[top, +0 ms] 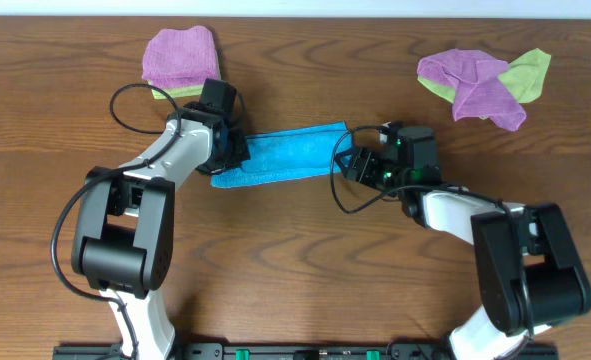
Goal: Fold the cloth
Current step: 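Carry the right end leftward over the strip toward the left gripper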
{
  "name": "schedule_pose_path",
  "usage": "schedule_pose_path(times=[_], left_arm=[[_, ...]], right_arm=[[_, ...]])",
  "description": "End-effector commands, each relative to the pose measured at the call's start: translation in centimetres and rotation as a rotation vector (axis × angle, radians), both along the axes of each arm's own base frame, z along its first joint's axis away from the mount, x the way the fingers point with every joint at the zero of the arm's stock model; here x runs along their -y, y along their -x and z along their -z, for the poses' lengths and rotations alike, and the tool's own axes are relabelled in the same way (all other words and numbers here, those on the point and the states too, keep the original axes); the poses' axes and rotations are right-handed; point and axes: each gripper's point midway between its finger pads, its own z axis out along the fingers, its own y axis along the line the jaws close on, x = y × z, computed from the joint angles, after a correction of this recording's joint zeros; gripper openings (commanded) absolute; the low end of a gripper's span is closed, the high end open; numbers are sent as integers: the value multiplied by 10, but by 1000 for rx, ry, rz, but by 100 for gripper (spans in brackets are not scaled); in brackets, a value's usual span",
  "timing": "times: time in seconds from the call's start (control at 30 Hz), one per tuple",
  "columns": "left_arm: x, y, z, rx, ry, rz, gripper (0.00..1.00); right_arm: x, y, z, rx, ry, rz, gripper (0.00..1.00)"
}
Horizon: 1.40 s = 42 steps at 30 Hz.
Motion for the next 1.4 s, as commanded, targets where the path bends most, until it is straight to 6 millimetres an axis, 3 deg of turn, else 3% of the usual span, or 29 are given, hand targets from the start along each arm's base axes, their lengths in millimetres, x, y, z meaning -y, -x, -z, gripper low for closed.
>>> schedule_pose_path(times=[0.0, 0.2, 0.5, 0.57, 0.67, 0.77, 0.8, 0.93, 1.13, 1.37], left_arm=[[1, 7, 14, -47, 1, 17, 6], [2, 7, 14, -48, 4, 18, 6], [2, 7, 14, -48, 3, 18, 6], [2, 7, 14, -48, 3, 18, 6], [2, 7, 14, -48, 3, 18, 6], [2, 7, 14, -48, 3, 18, 6], [2, 7, 14, -48, 3, 18, 6], [2, 7, 14, -49, 4, 18, 6], [6, 8, 13, -54, 29, 23, 6], [10, 9, 13, -60, 54, 29, 6]], right_arm=[[-6, 12, 24, -85, 10, 22, 75], [-15, 9, 28, -64, 19, 32, 75], [-17, -6, 50, -33, 5, 76, 68], [-17, -8, 56, -28, 4, 76, 58], [-17, -9, 58, -22, 5, 73, 33], [-24, -18, 42, 65, -16, 34, 5], [-26, -21, 35, 92, -29, 28, 1], [-32, -29, -4, 195, -37, -7, 2], [-46, -22, -50, 293, -22, -73, 1], [-75, -8, -62, 313, -14, -153, 1]])
